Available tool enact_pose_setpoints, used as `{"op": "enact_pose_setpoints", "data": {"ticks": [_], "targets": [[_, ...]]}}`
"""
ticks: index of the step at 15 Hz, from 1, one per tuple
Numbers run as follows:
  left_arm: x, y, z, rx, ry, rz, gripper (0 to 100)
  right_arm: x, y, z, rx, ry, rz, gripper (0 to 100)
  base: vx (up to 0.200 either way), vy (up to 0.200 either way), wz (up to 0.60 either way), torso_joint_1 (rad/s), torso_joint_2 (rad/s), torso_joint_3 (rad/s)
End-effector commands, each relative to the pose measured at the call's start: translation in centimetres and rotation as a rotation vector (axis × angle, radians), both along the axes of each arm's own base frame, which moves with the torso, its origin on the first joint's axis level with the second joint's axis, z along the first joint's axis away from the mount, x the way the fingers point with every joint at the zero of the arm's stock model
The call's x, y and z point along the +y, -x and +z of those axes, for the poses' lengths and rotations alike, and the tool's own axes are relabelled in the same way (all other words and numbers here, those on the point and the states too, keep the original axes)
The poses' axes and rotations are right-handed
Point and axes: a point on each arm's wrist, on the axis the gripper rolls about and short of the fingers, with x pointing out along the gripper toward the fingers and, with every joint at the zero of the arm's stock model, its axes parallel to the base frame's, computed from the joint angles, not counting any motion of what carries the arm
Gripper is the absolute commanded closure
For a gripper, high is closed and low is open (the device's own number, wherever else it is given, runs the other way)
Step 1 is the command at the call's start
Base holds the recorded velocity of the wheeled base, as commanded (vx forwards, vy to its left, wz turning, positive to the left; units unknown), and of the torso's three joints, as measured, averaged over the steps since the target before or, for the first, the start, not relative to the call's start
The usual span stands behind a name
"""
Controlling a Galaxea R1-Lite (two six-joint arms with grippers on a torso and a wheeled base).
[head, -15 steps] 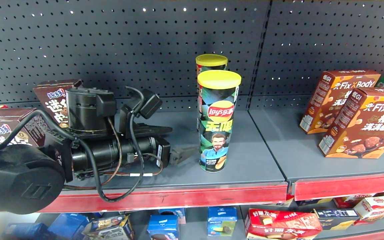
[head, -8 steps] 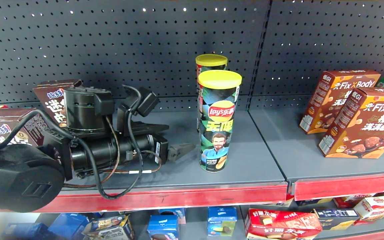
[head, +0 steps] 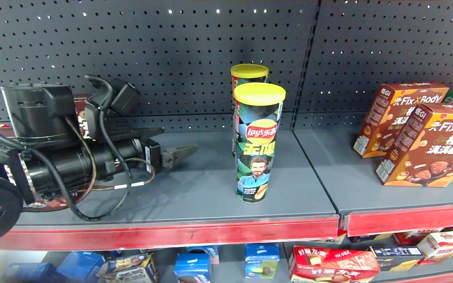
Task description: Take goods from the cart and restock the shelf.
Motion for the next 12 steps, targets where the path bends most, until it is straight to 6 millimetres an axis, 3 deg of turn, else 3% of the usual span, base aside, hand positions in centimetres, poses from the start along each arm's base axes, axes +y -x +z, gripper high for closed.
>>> {"op": "enact_pose_setpoints", "data": {"ticks": [1,6,8,12], "targets": [[1.1,2.0,1.7,-0.061,0.02,0.012,0,0.0,-0.1,-0.1,0.007,0.002,-0.001,0,0.0,0.0,0.0,0.0,0.0,0.0],[2.6,7.7,5.1,-0.207,0.064,0.0,0,0.0,0.0,-1.1,0.026,0.013,-0.004,0,0.0,0.0,0.0,0.0,0.0,0.0],[5.1,11.5,4.2,-0.239,0.065,0.058,0,0.1,0.2,-1.9,0.046,0.016,-0.013,0,0.0,0.0,0.0,0.0,0.0,0.0],[7.8,18.7,3.5,-0.365,0.08,0.139,0,0.4,-0.2,-3.7,0.128,0.023,-0.059,0,0.0,0.0,0.0,0.0,0.0,0.0]]}}
